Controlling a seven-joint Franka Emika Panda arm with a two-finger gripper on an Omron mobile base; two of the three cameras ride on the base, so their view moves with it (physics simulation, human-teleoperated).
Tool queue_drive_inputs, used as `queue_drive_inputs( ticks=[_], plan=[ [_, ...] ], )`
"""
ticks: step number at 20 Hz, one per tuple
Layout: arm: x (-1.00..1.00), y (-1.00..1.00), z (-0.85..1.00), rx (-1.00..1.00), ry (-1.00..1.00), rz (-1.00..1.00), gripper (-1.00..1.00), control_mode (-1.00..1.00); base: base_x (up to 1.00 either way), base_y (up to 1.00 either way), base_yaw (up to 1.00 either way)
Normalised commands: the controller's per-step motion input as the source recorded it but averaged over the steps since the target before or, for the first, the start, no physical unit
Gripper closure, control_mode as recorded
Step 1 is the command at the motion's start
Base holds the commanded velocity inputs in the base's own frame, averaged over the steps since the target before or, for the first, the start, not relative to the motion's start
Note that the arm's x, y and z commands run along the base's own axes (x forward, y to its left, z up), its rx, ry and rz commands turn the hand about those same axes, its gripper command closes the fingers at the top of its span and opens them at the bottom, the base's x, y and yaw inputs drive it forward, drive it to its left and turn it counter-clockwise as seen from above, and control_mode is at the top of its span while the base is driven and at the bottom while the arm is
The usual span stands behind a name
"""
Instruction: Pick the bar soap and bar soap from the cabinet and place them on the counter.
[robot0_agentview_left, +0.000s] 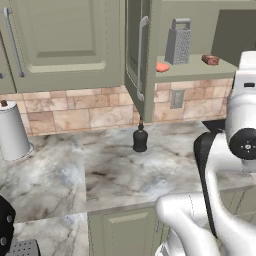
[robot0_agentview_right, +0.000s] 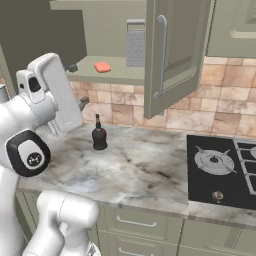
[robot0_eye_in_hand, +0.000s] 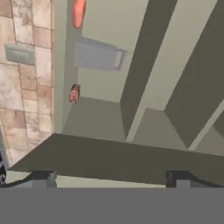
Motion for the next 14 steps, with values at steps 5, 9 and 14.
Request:
queue_drive_inputs(
  ticks=[5, 9, 14],
  plan=[
    [0.34, 0.0, 0.0, -0.11, 0.07, -0.43, -1.0, -1.0, 0.0, 0.0, 0.0],
    [0.37, -0.38, 0.03, 0.03, 0.04, -0.3, -1.0, -1.0, 0.0, 0.0, 0.0],
    [0.34, -0.43, 0.06, 0.07, 0.0, -0.06, -1.0, -1.0, 0.0, 0.0, 0.0]
  ],
)
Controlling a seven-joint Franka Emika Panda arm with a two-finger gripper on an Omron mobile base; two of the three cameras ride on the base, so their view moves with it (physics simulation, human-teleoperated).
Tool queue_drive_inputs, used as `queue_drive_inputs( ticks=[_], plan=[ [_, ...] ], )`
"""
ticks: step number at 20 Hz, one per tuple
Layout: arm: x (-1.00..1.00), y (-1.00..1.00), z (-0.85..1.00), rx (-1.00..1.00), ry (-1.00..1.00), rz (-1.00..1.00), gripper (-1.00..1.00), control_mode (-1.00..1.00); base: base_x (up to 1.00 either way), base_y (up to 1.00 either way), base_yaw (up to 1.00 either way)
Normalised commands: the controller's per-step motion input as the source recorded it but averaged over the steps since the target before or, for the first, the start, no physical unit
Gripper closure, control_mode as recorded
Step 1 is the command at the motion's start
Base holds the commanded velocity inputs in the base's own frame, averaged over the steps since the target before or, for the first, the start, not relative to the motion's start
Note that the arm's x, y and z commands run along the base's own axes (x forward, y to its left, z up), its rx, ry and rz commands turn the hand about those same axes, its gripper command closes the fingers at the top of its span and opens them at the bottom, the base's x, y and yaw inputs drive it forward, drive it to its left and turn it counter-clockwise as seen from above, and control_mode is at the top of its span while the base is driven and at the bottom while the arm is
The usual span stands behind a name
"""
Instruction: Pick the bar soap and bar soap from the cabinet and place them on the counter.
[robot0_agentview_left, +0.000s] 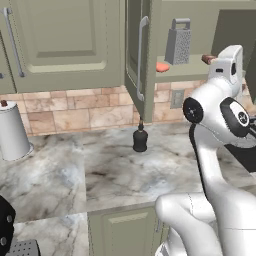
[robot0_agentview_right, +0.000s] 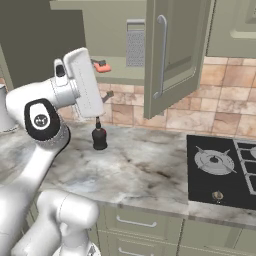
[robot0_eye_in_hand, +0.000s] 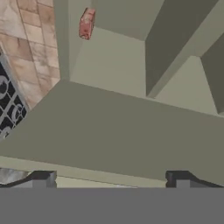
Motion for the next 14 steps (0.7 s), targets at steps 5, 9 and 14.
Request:
queue_drive_inputs(
  ticks=[5, 9, 14],
  plan=[
    [0.15, -0.1, 0.0, 0.03, 0.02, 0.0, -1.0, -1.0, 0.0, 0.0, 0.0],
    [0.59, -0.32, -0.02, 0.11, 0.03, -0.02, -1.0, -1.0, 0.0, 0.0, 0.0],
    [0.54, -0.42, 0.0, 0.16, 0.0, -0.05, -1.0, -1.0, 0.0, 0.0, 0.0]
  ],
)
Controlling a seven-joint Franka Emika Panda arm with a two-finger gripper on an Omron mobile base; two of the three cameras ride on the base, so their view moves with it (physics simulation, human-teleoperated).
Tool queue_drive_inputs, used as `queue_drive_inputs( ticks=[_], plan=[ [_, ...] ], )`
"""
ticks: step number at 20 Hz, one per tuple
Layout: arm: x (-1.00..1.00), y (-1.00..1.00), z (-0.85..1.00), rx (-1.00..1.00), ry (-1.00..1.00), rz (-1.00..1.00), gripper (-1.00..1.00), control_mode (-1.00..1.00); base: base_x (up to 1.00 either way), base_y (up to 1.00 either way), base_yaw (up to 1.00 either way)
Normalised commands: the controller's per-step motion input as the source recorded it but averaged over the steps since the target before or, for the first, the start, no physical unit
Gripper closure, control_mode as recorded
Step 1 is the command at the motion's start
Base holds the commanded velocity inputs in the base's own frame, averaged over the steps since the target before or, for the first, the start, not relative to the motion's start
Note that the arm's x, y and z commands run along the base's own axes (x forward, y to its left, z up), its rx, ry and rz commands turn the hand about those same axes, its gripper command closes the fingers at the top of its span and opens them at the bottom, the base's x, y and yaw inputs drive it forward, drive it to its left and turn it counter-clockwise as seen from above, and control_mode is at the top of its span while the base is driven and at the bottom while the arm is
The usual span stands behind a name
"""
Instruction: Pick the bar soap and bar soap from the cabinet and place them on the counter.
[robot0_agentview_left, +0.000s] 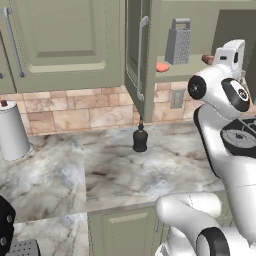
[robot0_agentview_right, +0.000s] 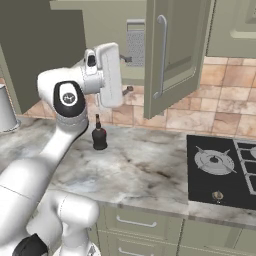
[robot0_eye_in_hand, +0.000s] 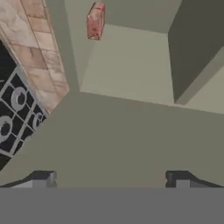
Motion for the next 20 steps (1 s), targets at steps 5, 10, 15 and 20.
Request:
queue_drive_inputs(
  ticks=[5, 10, 15, 20],
  plan=[
    [0.18, -0.5, 0.0, 0.08, -0.04, -0.18, -1.0, -1.0, 0.0, 0.0, 0.0],
    [0.08, -0.37, 0.0, 0.0, -0.05, -0.33, -1.0, -1.0, 0.0, 0.0, 0.0],
    [0.03, -0.42, 0.0, 0.0, -0.04, -0.33, -1.0, -1.0, 0.0, 0.0, 0.0],
    [0.0, -0.53, 0.0, 0.0, -0.03, -0.3, -1.0, -1.0, 0.0, 0.0, 0.0]
  ],
)
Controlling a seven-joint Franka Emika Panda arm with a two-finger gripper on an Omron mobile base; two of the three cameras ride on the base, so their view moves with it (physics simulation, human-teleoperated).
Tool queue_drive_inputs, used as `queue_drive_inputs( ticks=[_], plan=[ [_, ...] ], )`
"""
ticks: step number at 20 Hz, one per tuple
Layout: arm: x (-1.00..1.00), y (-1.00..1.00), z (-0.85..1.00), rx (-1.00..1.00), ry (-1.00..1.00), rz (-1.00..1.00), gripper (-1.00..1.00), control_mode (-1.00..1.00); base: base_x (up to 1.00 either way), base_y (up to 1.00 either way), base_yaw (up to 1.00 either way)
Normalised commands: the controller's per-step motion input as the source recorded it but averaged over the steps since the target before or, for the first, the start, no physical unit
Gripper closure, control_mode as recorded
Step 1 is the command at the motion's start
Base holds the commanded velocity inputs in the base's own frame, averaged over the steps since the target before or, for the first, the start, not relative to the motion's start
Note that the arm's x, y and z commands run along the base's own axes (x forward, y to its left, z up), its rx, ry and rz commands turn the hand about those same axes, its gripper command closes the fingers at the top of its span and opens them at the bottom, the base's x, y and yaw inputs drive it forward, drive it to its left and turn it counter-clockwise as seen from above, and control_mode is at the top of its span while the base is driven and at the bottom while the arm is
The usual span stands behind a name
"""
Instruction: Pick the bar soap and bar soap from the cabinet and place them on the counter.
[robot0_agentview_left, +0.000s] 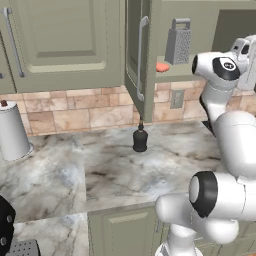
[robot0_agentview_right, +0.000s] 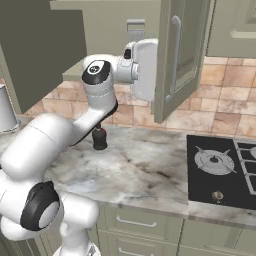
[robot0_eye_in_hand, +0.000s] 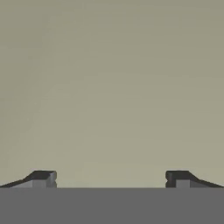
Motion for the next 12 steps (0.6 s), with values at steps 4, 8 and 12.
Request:
queue_drive_inputs(
  ticks=[4, 8, 12],
  plan=[
    [0.0, -0.6, 0.0, 0.01, -0.04, -0.25, -1.0, -1.0, 0.0, 0.0, 0.0],
    [0.02, -0.58, 0.0, 0.01, -0.06, -0.2, -1.0, -1.0, 0.0, 0.0, 0.0],
    [0.07, -0.5, 0.0, 0.04, -0.07, -0.14, -1.0, -1.0, 0.0, 0.0, 0.0]
  ],
)
